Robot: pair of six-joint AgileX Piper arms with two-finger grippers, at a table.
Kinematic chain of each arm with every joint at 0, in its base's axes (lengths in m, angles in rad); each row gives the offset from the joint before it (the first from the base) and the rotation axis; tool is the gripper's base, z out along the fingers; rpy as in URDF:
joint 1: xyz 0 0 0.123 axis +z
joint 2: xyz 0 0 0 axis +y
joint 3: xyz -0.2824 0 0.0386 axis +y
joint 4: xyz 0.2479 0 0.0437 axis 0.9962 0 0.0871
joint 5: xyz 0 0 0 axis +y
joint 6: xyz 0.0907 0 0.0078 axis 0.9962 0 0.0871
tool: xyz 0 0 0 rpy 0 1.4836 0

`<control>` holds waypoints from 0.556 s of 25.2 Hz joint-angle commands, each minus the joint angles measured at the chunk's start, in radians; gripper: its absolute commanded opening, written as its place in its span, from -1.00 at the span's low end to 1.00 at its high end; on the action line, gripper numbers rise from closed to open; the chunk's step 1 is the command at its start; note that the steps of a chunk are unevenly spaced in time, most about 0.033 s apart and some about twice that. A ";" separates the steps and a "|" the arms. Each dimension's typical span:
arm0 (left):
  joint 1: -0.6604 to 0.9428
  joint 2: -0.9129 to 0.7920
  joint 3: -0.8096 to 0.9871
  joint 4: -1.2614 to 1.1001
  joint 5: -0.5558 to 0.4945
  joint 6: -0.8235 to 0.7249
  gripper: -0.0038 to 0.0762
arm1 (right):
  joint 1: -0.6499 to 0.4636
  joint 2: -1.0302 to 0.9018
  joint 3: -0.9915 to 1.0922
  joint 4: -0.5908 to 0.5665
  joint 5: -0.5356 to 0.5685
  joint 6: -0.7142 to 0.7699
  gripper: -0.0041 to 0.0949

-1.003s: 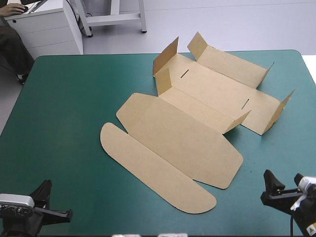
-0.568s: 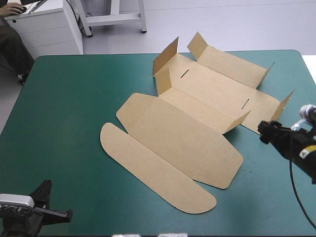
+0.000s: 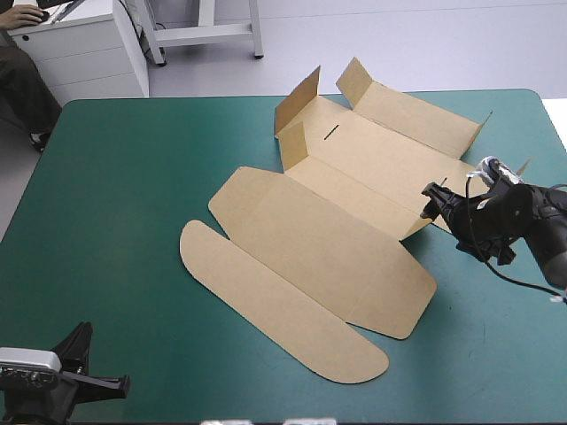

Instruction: Fold the box

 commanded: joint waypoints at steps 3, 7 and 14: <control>-0.008 -0.013 -0.016 -0.009 -0.085 -0.008 -0.93 | -0.002 0.086 -0.038 0.053 -0.201 0.012 0.57; -0.008 -0.013 -0.016 -0.009 -0.085 -0.008 -0.93 | -0.003 0.163 -0.038 0.099 -0.230 0.012 0.57; -0.008 -0.013 -0.016 -0.009 -0.085 -0.006 -0.93 | -0.003 0.188 -0.043 0.147 -0.241 0.002 0.25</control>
